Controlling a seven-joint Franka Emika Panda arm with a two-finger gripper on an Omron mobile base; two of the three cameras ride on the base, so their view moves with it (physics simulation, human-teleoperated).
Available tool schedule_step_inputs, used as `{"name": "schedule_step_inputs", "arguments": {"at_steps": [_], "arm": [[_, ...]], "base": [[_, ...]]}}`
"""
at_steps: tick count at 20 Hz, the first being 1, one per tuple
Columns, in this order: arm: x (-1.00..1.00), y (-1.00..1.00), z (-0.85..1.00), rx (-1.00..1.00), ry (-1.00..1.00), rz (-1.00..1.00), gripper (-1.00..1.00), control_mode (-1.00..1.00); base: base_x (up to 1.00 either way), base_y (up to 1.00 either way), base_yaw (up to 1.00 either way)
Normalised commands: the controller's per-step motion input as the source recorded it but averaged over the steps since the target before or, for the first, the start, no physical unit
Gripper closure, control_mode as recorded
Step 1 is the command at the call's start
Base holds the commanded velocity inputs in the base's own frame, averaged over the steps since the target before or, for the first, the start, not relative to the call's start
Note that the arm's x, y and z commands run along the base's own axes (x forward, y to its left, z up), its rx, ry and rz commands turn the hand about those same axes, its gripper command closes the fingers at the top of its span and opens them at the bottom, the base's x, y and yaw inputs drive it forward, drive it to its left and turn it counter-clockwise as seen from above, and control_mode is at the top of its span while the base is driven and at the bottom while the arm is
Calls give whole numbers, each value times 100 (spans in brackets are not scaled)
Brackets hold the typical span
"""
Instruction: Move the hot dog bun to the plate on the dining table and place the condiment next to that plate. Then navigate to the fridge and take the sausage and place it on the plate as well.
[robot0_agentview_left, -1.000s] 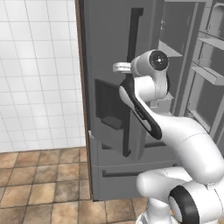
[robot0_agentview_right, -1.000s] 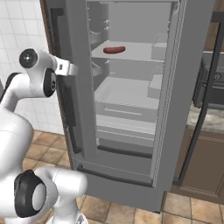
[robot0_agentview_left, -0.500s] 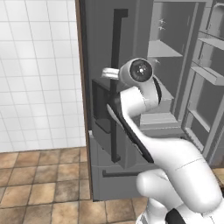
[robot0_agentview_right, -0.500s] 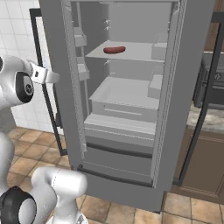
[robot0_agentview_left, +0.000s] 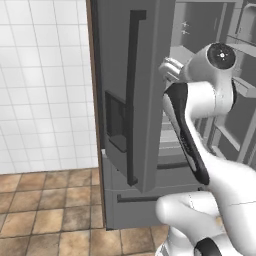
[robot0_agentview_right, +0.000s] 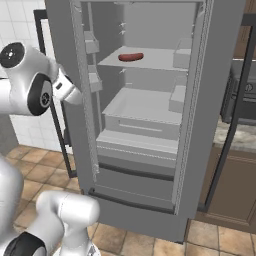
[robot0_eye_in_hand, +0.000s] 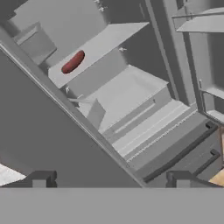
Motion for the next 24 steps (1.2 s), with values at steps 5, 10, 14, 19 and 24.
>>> {"name": "schedule_step_inputs", "arguments": {"at_steps": [5,10,14,19,24], "arm": [[11,-100,7,47,16,-1,-100,-100],[59,-53,-31,53,1,12,-100,-100],[75,-2,-54,47,0,20,-100,-100],[74,29,-57,38,0,17,-100,-100],[54,38,-23,23,0,16,-100,-100]], "base": [[0,0,0],[0,0,0],[0,0,0],[0,0,0],[0,0,0]]}}
